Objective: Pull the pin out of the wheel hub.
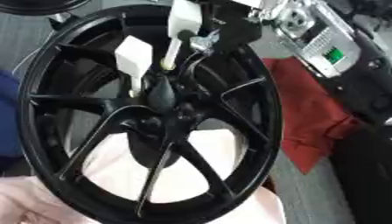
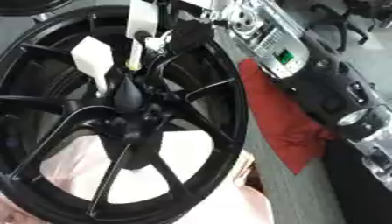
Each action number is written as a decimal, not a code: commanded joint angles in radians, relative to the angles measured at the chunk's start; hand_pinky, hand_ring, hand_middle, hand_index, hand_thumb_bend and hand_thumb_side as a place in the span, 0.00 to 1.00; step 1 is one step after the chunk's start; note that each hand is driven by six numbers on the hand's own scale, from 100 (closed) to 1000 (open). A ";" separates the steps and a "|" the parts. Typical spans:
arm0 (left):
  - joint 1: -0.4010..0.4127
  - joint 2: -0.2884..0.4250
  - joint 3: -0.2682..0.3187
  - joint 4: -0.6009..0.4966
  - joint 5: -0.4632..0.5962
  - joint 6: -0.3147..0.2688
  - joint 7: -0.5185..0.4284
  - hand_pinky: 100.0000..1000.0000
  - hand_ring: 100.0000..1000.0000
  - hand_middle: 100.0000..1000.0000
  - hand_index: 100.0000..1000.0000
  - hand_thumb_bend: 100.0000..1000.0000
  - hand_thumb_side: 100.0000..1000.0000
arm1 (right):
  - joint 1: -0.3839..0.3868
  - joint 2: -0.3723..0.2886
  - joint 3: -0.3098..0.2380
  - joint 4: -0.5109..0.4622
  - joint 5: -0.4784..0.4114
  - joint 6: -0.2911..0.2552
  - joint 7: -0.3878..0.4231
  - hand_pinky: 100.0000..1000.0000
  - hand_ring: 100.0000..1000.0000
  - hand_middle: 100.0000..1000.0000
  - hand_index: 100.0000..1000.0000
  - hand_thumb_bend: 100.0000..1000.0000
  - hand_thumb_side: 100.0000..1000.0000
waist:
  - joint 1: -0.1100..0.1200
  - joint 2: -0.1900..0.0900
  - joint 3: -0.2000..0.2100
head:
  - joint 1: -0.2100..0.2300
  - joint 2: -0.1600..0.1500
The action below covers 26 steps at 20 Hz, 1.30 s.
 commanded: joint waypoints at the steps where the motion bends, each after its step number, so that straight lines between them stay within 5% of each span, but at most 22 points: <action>1: -0.003 0.008 0.005 -0.013 -0.008 0.000 -0.003 0.65 0.42 0.48 0.67 0.46 0.36 | -0.010 -0.053 -0.047 -0.013 -0.078 0.001 -0.030 0.56 0.68 0.22 0.47 0.00 0.45 | 0.009 -0.029 -0.004 | 0.002 0.001; 9: 0.004 0.011 0.010 -0.012 -0.011 -0.001 0.001 0.65 0.42 0.48 0.67 0.46 0.36 | 0.006 -0.080 -0.095 -0.013 -0.173 0.010 -0.070 0.52 0.67 0.21 0.47 0.00 0.42 | 0.014 -0.042 -0.019 | 0.026 -0.004; 15: 0.054 0.027 0.050 -0.019 -0.020 -0.007 0.046 0.65 0.42 0.48 0.67 0.46 0.36 | 0.136 -0.104 -0.227 -0.013 -0.253 0.035 -0.152 0.48 0.67 0.20 0.46 0.00 0.45 | 0.051 -0.069 -0.148 | 0.246 -0.003; 18: 0.071 0.039 0.069 -0.034 -0.026 -0.013 0.068 0.64 0.42 0.48 0.67 0.46 0.36 | 0.206 -0.083 -0.298 -0.012 -0.246 0.062 -0.195 0.50 0.68 0.21 0.46 0.00 0.38 | 0.074 -0.068 -0.217 | 0.357 0.000; 20: 0.083 0.044 0.081 -0.049 -0.030 -0.016 0.087 0.64 0.41 0.48 0.66 0.46 0.36 | 0.254 -0.044 -0.345 -0.013 -0.223 0.073 -0.225 0.51 0.69 0.22 0.47 0.00 0.47 | 0.093 -0.063 -0.257 | 0.421 0.001; 26: 0.086 0.051 0.083 -0.089 -0.033 -0.012 0.118 0.64 0.41 0.48 0.66 0.46 0.36 | 0.403 0.103 -0.495 -0.013 -0.170 0.096 -0.316 0.49 0.68 0.21 0.46 0.00 0.51 | 0.139 -0.048 -0.299 | 0.488 -0.003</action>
